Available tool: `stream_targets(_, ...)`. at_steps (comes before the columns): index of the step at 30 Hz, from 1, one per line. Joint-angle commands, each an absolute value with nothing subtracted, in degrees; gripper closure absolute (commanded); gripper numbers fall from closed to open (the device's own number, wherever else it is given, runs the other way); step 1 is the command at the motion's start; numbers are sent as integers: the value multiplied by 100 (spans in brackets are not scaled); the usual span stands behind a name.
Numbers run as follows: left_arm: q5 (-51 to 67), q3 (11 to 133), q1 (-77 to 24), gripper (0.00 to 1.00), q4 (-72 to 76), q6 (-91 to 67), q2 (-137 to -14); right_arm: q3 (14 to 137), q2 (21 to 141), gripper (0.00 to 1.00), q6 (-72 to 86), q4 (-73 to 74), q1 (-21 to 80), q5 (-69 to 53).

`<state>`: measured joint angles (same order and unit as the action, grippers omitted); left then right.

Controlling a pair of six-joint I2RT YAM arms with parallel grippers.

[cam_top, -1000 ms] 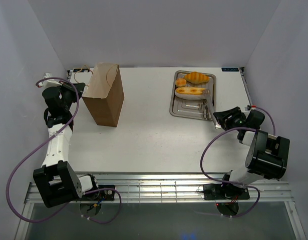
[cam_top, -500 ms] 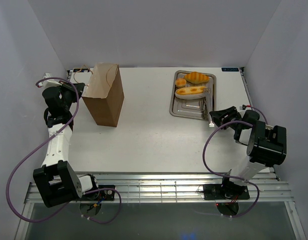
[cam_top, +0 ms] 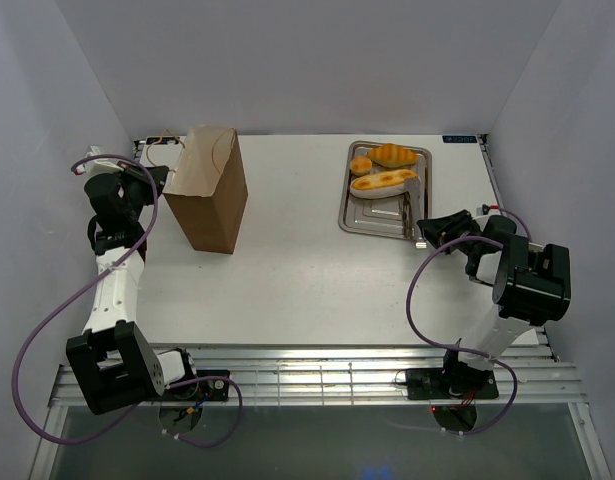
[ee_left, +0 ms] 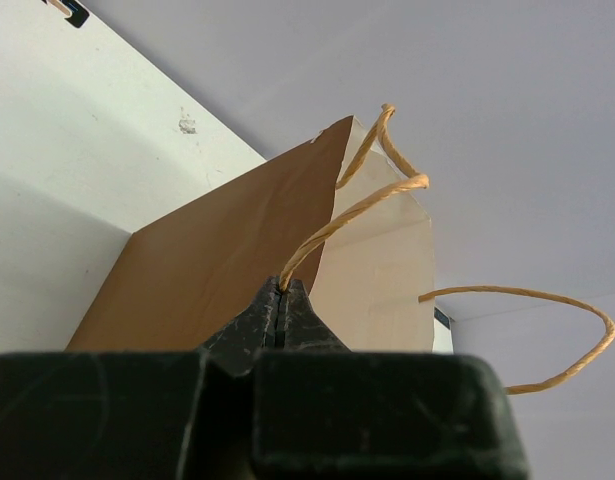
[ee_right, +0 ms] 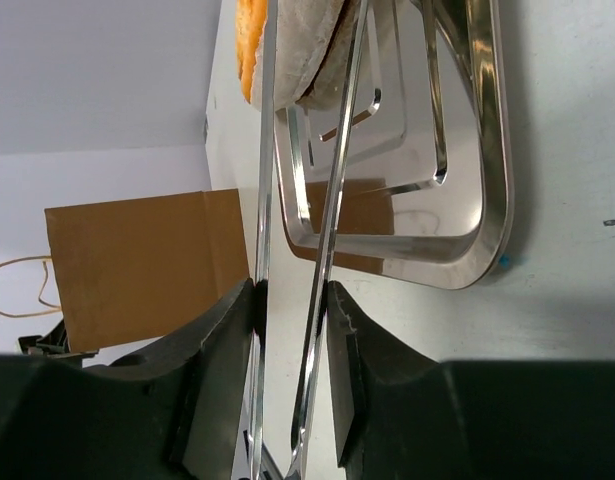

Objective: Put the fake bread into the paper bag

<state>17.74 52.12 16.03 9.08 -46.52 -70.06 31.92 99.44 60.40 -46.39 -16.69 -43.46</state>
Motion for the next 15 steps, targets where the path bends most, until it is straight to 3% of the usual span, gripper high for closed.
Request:
stream_targets(1, 1723, 5203, 1635, 100, 782, -4535, -7022, 3419, 9730, 76, 5766, -4677, -1652, -4403)
stream_targets(6, 1714, 5186, 1635, 100, 774, -4535, -7005, 3507, 9283, 92, 5511, -4237, -1652, -4289)
stream_targets(15, 1723, 5150, 1626, 100, 791, -4544, -7005, 3814, 8017, 92, 4554, -2577, -1661, -3964)
